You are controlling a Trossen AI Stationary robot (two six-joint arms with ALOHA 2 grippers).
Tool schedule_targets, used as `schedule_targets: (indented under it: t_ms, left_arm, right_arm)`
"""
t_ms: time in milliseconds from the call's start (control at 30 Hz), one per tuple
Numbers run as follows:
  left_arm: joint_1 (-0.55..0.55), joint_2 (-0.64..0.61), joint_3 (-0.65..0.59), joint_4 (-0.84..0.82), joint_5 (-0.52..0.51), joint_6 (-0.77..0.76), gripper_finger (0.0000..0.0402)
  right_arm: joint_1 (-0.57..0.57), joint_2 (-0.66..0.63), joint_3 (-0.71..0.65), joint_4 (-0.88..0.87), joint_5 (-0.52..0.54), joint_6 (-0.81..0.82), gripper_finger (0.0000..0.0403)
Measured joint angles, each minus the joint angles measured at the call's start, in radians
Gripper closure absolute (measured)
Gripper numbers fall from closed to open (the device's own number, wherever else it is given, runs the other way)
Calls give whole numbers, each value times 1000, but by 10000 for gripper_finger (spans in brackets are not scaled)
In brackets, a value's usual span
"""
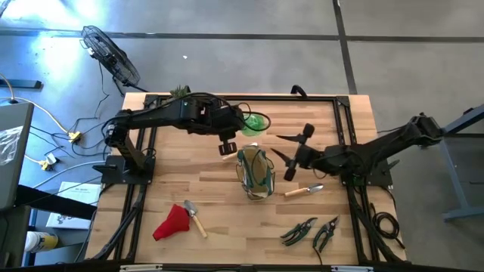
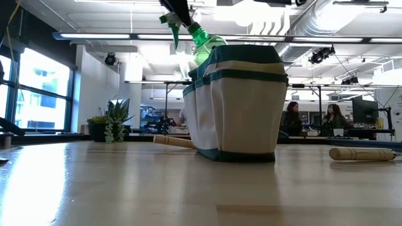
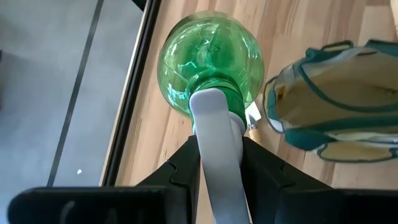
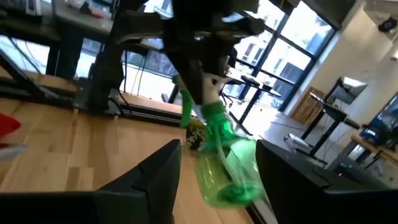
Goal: Pick & Place Garden tools in Gardening bag
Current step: Put the green spray bottle into the light brown gardening bag
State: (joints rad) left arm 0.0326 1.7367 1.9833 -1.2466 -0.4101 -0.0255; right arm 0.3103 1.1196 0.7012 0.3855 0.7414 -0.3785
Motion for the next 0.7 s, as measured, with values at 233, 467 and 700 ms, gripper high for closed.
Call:
schedule_targets:
  t_ms: [233, 467, 700]
  left_arm:
    - [0, 0, -35, 107, 52, 49, 320]
    - [0, 0, -35, 134, 62, 46, 320]
    - [0, 0, -35, 155, 62, 22, 320]
  right_arm:
    - [-20, 142, 63, 39, 0, -142, 203]
    - [-25, 239, 107, 83, 91, -306, 203]
    - [-48, 319, 109, 189, 181, -429, 203]
